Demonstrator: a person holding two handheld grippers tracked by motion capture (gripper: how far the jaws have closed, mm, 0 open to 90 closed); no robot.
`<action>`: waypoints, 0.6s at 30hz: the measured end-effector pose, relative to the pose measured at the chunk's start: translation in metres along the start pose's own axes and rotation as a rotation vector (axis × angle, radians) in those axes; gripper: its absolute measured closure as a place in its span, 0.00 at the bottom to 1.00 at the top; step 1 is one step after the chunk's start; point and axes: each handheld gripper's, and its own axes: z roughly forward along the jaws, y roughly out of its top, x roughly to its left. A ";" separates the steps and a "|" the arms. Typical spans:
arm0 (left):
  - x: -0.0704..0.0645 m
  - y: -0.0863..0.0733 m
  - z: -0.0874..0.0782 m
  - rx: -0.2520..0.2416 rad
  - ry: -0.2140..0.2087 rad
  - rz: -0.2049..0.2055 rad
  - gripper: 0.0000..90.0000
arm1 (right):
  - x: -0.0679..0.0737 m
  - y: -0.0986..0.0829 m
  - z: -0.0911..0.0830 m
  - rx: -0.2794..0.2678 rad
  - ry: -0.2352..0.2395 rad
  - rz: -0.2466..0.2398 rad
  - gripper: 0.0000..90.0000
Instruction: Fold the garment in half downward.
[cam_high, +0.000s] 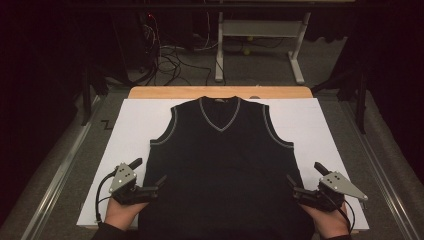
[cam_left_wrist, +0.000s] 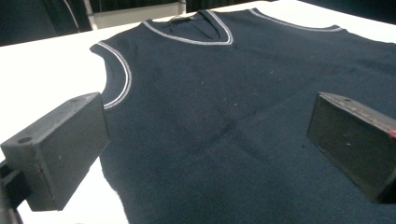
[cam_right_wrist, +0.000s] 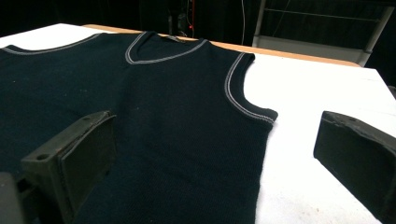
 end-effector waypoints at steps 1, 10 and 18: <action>0.000 0.000 0.000 -0.003 0.000 -0.003 0.00 | -0.001 0.000 0.000 0.001 0.000 -0.002 0.00; 0.002 -0.001 -0.001 -0.017 -0.007 -0.021 0.00 | -0.001 0.000 0.000 -0.005 0.000 0.006 0.00; 0.004 -0.001 -0.002 -0.026 -0.009 -0.031 0.00 | -0.001 0.000 0.001 -0.006 -0.002 0.008 0.00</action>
